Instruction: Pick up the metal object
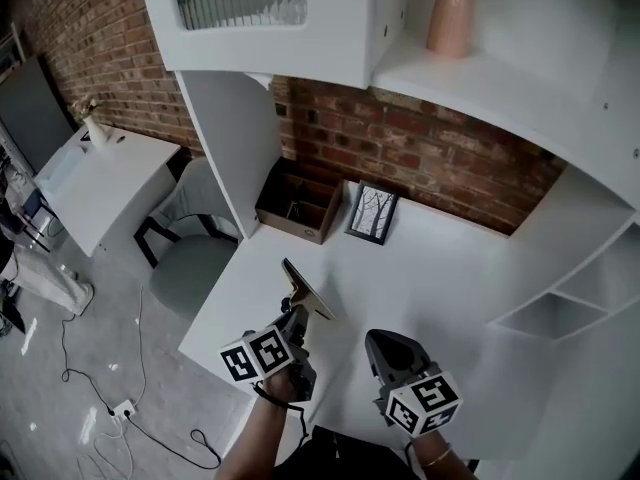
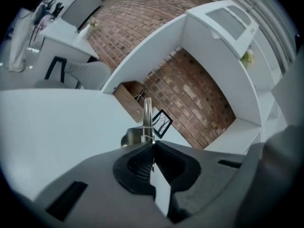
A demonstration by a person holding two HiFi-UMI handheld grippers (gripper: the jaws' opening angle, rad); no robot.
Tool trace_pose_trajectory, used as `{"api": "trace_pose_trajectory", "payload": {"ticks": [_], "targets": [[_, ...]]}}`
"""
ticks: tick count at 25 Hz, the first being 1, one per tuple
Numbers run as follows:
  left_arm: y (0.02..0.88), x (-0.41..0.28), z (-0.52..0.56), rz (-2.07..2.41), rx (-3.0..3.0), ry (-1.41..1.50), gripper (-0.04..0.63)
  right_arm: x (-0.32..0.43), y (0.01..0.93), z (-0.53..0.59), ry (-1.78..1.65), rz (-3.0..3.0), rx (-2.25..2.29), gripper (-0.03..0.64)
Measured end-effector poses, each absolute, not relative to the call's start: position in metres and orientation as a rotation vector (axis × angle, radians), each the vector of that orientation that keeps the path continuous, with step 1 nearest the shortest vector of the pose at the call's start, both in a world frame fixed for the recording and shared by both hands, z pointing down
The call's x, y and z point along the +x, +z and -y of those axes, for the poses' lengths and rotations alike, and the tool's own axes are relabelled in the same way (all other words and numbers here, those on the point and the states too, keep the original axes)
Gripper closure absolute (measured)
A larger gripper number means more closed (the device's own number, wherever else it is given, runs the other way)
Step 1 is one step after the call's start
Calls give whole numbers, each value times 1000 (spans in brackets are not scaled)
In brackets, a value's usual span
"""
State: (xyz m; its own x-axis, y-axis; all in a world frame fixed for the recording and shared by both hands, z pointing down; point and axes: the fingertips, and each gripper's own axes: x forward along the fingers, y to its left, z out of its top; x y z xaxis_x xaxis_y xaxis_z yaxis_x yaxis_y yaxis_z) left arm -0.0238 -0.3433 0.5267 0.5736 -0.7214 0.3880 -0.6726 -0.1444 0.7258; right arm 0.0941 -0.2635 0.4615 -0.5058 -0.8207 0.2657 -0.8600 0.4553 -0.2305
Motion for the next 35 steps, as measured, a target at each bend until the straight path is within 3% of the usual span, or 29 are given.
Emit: {"api": "trace_pose_trajectory", "payload": {"ticks": [16, 35], "targets": [[459, -22, 295, 1264, 2372, 256, 584, 102, 442, 240, 499, 2613, 1615, 612], [420, -26, 240, 1272, 2605, 336, 584, 97, 429, 204, 366, 2539, 1685, 612]]}}
